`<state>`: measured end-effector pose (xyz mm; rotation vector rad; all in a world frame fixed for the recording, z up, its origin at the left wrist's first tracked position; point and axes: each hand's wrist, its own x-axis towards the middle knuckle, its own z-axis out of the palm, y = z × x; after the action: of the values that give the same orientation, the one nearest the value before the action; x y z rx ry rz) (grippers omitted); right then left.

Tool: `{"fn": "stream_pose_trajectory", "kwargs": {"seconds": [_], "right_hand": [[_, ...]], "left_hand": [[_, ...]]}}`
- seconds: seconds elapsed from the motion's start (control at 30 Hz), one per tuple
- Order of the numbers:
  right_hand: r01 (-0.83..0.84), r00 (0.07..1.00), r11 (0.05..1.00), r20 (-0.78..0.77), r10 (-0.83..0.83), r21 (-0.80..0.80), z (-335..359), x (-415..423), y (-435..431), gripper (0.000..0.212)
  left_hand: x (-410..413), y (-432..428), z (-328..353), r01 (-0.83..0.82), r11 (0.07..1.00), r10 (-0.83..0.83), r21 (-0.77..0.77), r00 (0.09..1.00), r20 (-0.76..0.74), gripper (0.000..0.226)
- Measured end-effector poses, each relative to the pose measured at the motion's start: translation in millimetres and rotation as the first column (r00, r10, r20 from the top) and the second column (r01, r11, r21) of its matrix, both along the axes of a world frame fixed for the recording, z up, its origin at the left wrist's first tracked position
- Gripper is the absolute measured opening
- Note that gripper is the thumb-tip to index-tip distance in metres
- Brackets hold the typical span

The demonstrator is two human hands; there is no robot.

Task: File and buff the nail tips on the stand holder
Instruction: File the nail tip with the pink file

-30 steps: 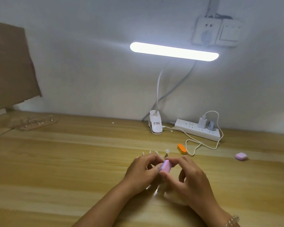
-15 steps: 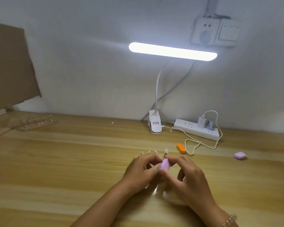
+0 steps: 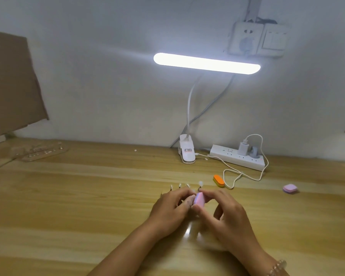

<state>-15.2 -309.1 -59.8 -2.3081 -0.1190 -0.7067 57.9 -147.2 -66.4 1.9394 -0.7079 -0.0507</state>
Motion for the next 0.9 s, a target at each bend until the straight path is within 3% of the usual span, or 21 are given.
{"fn": "stream_pose_trajectory", "kwargs": {"seconds": [0.13, 0.27, 0.4, 0.5, 0.63, 0.77, 0.9], "right_hand": [[0.072, 0.997, 0.997, 0.005, -0.072, 0.037, 1, 4, -4, 0.028], [0.002, 1.0, 0.997, -0.004, -0.003, -0.075, 1, -1, 3, 0.033], [0.079, 0.997, 0.997, -0.013, -0.079, 0.011, 1, 5, -6, 0.023], [0.029, 1.0, 0.997, 0.009, -0.028, -0.069, 0, 1, 1, 0.035], [0.079, 0.997, 0.997, -0.005, -0.079, 0.013, 1, 5, -5, 0.04], [0.052, 0.999, 0.992, 0.022, -0.05, -0.115, 2, -1, 4, 0.035], [0.103, 0.995, 0.995, 0.014, -0.103, -0.007, 5, 3, -4, 0.038]], "left_hand": [[1, 0, -2, -0.006, 0.997, 0.002, 0.074, 0.998, 0.061, 0.017], [-1, 0, 1, -0.004, 0.999, 0.002, 0.047, 0.999, 0.046, 0.022], [-1, 1, 0, -0.005, 0.999, 0.002, 0.05, 0.998, 0.063, 0.016], [-2, 1, 2, -0.006, 1.0, 0.006, 0.01, 1.0, 0.02, 0.019], [-2, 1, 2, 0.01, 0.999, -0.011, 0.037, 1.0, 0.019, 0.019], [-2, 2, 3, 0.018, 0.999, -0.019, 0.03, 1.0, 0.02, 0.026], [-1, 1, 2, 0.015, 0.998, -0.016, 0.057, 0.999, 0.033, 0.023]]}}
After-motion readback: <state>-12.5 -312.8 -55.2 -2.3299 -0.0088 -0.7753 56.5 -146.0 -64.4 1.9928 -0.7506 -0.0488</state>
